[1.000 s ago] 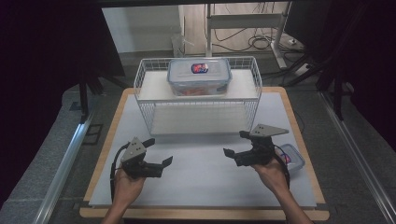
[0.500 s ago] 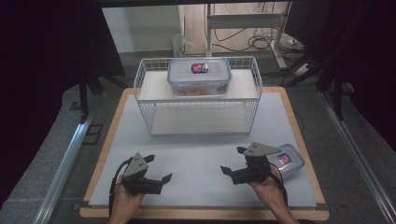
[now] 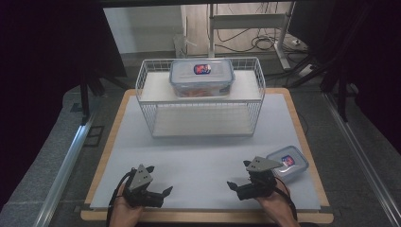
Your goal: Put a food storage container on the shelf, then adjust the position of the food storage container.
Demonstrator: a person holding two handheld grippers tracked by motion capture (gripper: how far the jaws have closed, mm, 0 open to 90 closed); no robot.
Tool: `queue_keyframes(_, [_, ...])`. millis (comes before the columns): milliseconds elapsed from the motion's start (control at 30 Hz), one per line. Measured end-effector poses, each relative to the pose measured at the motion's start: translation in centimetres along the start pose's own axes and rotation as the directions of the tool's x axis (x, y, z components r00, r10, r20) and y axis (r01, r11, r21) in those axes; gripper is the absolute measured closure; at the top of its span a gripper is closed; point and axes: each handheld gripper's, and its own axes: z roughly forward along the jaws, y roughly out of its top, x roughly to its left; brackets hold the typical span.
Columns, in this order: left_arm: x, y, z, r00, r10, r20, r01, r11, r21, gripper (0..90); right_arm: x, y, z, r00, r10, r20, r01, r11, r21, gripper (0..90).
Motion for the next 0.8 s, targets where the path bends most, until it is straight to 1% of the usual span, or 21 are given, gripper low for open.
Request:
queue_keyframes(67, [0.0, 0.0, 0.0, 0.9999, 0.006, -0.010, -0.006, 1.0000, 0.002, 5.6, -0.2, -0.1, 0.1, 0.9999, 0.015, 0.001, -0.015, 0.9999, 0.004, 5.2])
queue_keyframes(133, [0.1, 0.0, 0.0, 1.0000, 0.003, -0.006, -0.003, 1.0000, -0.002, 5.6, -0.4, -0.1, 0.2, 0.9996, 0.022, 0.016, -0.022, 0.9996, 0.015, 4.8])
queue_keyframes(167, [0.1, 0.0, 0.0, 1.0000, 0.001, -0.004, -0.001, 1.0000, -0.003, 5.6, -0.4, -0.1, 0.2, 0.9992, 0.025, 0.031, -0.026, 0.9993, 0.025, 3.8])
queue_keyframes(267, [0.2, -0.1, 0.1, 1.0000, -0.003, -0.003, 0.003, 1.0000, 0.000, 5.6, -0.6, -0.1, 0.2, 0.9984, 0.028, 0.050, -0.031, 0.9977, 0.060, 2.0])
queue_keyframes(300, [0.2, -0.2, 0.1, 1.0000, -0.004, -0.002, 0.004, 1.0000, 0.001, 5.6, -0.7, 0.0, 0.2, 0.9985, 0.036, 0.041, -0.039, 0.9962, 0.077, 0.7])
queue_keyframes(367, [0.3, -0.1, 0.0, 1.0000, -0.009, 0.000, 0.009, 1.0000, -0.003, 5.6, -0.8, 0.0, 0.2, 0.9978, 0.060, 0.027, -0.063, 0.9929, 0.101, 0.9])
queue_keyframes(400, [0.3, -0.1, 0.0, 1.0000, -0.008, 0.000, 0.008, 1.0000, -0.004, 5.6, -0.8, 0.1, 0.2, 0.9978, 0.062, 0.025, -0.065, 0.9906, 0.120, 4.9])
queue_keyframes(467, [0.3, -0.1, 0.0, 1.0000, -0.008, 0.001, 0.008, 1.0000, 0.000, 5.6, -0.9, 0.3, -0.1, 0.9967, 0.061, 0.053, -0.069, 0.9826, 0.172, 15.7])
queue_keyframes(500, [0.3, -0.1, 0.1, 1.0000, -0.007, 0.002, 0.007, 1.0000, 0.002, 5.6, -1.1, 0.3, -0.2, 0.9964, 0.065, 0.055, -0.074, 0.9824, 0.172, 20.7])
queue_keyframes(533, [0.3, -0.1, 0.1, 1.0000, -0.007, 0.005, 0.007, 1.0000, 0.005, 5.6, -1.3, 0.3, -0.5, 0.9959, 0.076, 0.048, -0.083, 0.9831, 0.163, 29.5])
queue_keyframes(567, [0.2, -0.2, 0.2, 1.0000, -0.008, 0.006, 0.008, 1.0000, 0.006, 5.6, -1.6, 0.3, -0.8, 0.9958, 0.082, 0.040, -0.087, 0.9844, 0.153, 36.2])
queue_keyframes(600, [0.2, -0.1, 0.2, 0.9999, -0.008, 0.008, 0.008, 1.0000, 0.006, 5.7, -1.7, 0.4, -1.0, 0.9959, 0.080, 0.041, -0.085, 0.9855, 0.146, 43.2])
queue_keyframes(667, [0.2, -0.1, 0.2, 0.9999, -0.006, 0.009, 0.006, 1.0000, 0.006, 5.6, -2.2, 0.6, -1.7, 0.9971, 0.060, 0.048, -0.065, 0.9898, 0.127, 57.5])
queue_keyframes(733, [0.2, -0.1, 0.2, 0.9999, -0.006, 0.009, 0.006, 1.0000, 0.007, 5.6, -2.7, 0.7, -2.3, 0.9970, 0.041, 0.065, -0.049, 0.9924, 0.113, 68.1])
queue_keyframes(800, [0.2, -0.1, 0.3, 0.9999, -0.008, 0.009, 0.008, 0.9999, 0.007, 5.6, -3.3, 0.8, -2.9, 0.9959, 0.043, 0.079, -0.050, 0.9946, 0.091, 76.8])
